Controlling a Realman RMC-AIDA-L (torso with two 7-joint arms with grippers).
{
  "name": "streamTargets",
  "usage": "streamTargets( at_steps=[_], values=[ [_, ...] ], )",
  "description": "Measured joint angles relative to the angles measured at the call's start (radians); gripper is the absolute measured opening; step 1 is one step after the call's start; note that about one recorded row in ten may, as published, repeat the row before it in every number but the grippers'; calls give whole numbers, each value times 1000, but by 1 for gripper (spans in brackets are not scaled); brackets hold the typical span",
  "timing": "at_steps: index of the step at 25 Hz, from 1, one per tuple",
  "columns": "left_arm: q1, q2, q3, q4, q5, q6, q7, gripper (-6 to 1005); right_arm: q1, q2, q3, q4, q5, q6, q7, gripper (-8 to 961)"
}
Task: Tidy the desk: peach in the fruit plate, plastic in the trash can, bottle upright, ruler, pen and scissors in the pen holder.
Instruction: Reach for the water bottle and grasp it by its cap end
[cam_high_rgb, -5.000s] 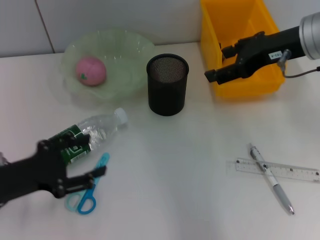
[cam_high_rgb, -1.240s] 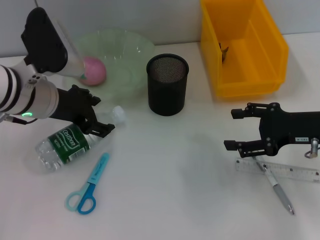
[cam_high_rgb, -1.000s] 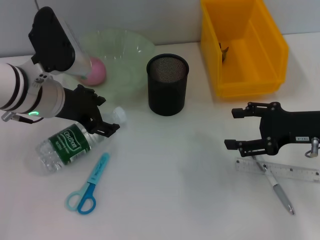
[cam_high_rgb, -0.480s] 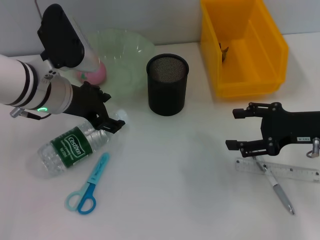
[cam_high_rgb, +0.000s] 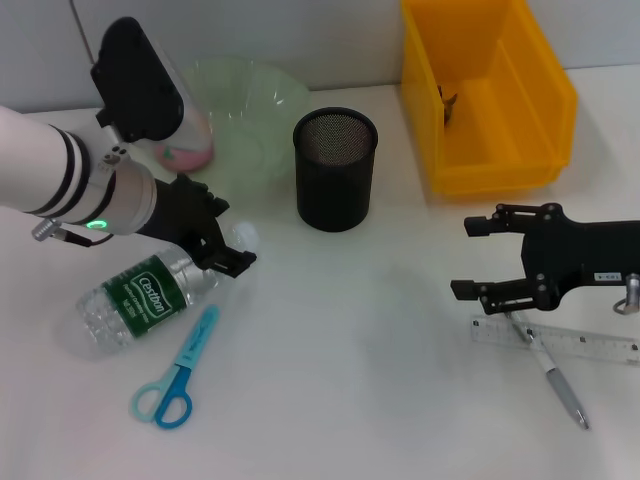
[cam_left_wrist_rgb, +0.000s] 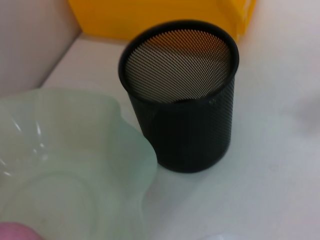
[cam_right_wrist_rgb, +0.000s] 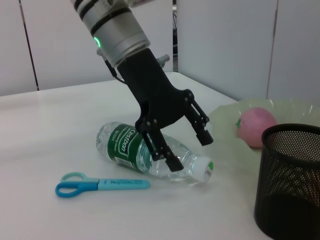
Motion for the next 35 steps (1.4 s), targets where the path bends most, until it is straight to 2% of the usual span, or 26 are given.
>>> streamTargets(
  at_steps=[8,14,35],
  values=[
    [-24,0,-1,-39,3,-19,0,709,9,-1,-3,1,0,2,3,845],
    [-59,3,-10,-120,6,-42,10,707,12,3,-9,2,0,8,5,845],
    [-61,4,-14,-145,17,-62,3,702,7,7,-8,-2,0,9,13,845]
  ],
)
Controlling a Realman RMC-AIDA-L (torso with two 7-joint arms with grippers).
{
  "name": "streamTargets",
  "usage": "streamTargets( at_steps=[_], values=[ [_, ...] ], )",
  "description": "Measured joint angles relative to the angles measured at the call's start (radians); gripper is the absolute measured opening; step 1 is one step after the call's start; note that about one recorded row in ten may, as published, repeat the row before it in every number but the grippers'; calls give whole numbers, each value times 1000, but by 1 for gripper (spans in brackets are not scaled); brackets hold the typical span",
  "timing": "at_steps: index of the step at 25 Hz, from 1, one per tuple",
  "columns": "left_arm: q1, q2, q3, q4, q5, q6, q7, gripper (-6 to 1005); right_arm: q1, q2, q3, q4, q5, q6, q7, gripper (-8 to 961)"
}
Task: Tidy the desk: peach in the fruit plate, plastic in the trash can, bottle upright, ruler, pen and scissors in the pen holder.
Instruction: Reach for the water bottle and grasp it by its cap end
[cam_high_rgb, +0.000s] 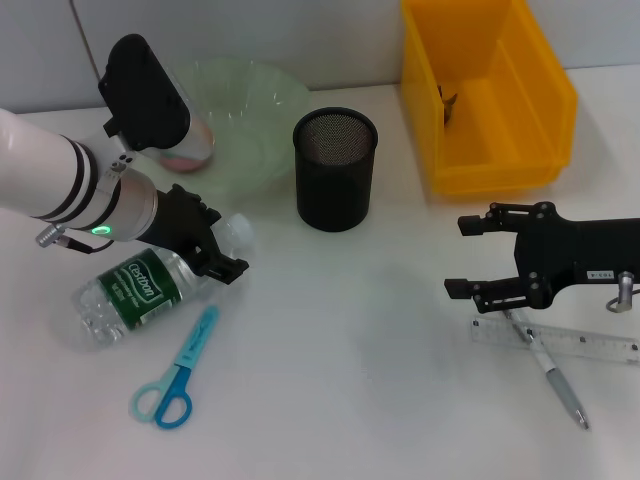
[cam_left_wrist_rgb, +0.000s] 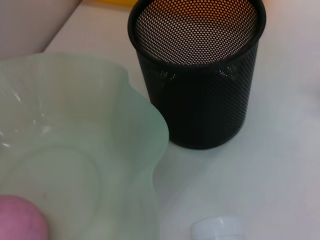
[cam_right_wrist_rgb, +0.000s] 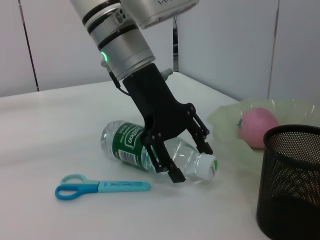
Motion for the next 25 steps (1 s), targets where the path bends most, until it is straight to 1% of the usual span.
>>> streamTargets(
  at_steps=[13,25],
  values=[
    [9,1,-1,-4,-1,-49,8,699,4,1,0,-8,0,0,10,846],
    [-10,-2,-6,-39,-8,-81,12,696,4,2,0,-11,0,0,13,846]
  ],
)
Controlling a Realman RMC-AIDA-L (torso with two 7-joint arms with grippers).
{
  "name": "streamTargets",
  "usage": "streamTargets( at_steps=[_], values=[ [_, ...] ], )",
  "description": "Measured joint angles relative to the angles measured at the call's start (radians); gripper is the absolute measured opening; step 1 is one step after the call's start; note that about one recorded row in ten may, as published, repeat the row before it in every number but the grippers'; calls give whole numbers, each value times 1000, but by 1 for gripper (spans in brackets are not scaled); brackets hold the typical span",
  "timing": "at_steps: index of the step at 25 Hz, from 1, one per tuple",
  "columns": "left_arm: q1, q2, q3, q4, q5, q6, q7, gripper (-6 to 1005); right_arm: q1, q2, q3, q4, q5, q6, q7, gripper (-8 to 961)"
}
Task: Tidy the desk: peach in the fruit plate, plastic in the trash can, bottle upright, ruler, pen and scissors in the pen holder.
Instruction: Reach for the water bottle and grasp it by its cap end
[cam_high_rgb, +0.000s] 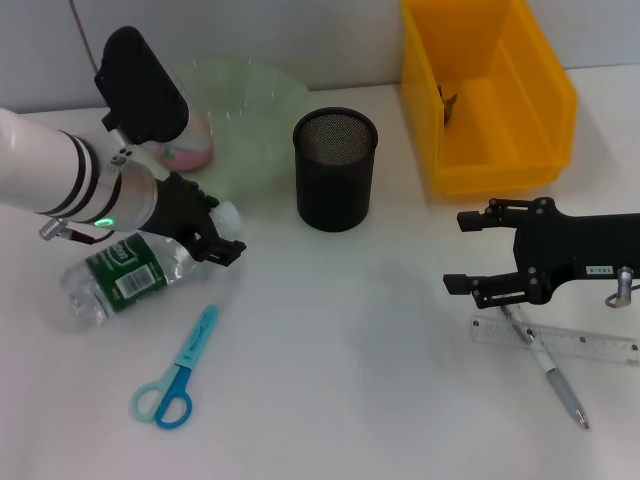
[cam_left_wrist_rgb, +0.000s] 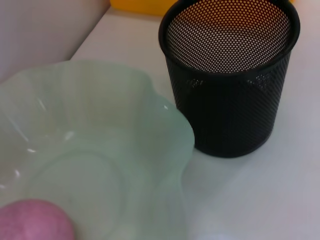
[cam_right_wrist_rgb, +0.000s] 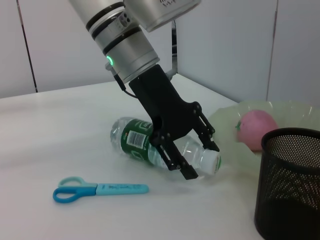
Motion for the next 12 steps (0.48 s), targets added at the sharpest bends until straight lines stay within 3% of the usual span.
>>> streamTargets(
  at_steps=[12],
  values=[
    [-19,2,-4,-39,3,0,-11,630,-1,-3,1,0,0,2,-1,846]
  ],
)
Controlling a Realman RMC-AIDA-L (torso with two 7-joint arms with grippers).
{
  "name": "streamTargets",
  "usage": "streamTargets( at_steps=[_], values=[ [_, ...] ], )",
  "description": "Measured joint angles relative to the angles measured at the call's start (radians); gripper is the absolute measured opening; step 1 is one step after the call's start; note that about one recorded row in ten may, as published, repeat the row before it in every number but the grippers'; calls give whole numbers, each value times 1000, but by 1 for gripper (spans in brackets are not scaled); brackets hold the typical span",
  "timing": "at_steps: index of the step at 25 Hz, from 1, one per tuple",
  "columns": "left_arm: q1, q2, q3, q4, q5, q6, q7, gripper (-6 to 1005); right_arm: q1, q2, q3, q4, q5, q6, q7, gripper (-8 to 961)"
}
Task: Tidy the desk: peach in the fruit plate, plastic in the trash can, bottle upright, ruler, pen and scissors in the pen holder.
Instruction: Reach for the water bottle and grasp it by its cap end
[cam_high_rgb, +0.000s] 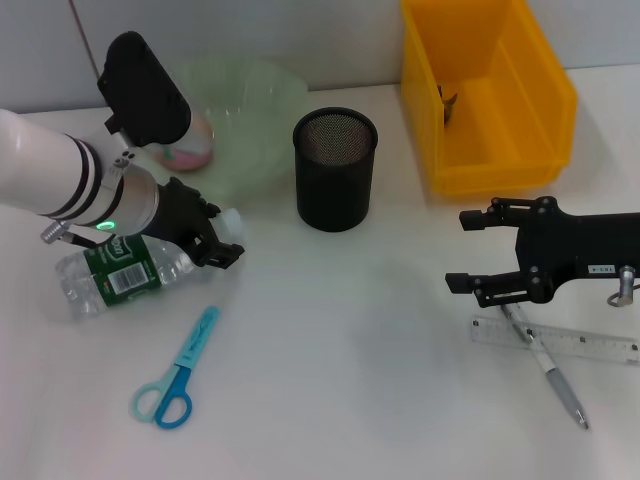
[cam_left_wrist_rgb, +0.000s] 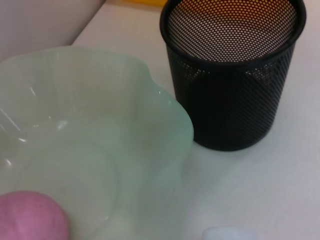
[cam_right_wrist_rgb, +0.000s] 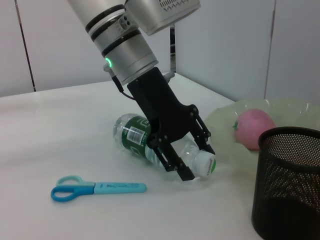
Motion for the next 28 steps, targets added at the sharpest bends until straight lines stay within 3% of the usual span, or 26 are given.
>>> streamTargets(
  at_steps=[23,28],
  values=[
    [8,-2,8,-2,-2,-52,12,562,-4,3,0,-3,1,0,-3,845],
    [8,-3,8,-3,-2,-56,13,467,-6,4,4,-12,1,-5,-2,845]
  ],
)
